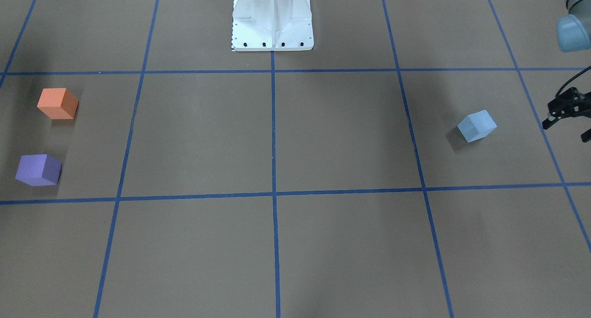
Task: Place blue block between orange and purple blocks
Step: 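Move the left gripper over the light-blue cube, then lower the left gripper and close it on the light-blue cube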
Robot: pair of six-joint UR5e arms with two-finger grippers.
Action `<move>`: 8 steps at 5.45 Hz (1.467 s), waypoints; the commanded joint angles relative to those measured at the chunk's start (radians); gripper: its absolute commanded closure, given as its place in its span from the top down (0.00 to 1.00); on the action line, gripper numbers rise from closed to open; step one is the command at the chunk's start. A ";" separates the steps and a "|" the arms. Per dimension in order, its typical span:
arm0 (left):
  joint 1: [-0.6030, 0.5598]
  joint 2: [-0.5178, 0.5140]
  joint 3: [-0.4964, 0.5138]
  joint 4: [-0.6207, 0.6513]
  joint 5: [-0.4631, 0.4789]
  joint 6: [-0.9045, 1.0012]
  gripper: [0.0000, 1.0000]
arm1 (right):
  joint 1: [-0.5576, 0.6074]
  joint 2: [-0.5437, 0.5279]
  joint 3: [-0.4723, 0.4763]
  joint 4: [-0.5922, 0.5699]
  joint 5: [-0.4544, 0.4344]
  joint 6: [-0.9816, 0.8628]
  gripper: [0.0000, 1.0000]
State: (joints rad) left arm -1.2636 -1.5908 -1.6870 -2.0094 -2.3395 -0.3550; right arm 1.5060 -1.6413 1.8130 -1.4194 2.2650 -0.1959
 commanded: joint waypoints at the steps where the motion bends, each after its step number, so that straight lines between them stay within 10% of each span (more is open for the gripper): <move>1: 0.213 0.089 0.000 -0.235 0.173 -0.440 1.00 | -0.001 -0.011 -0.004 0.008 0.001 0.004 1.00; 8: 0.378 0.183 -0.057 -0.255 0.334 -0.672 1.00 | 0.000 -0.012 -0.006 0.008 0.001 0.020 1.00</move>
State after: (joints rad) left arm -0.9011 -1.4137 -1.7417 -2.2645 -2.0235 -1.0023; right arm 1.5063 -1.6536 1.8070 -1.4113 2.2657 -0.1764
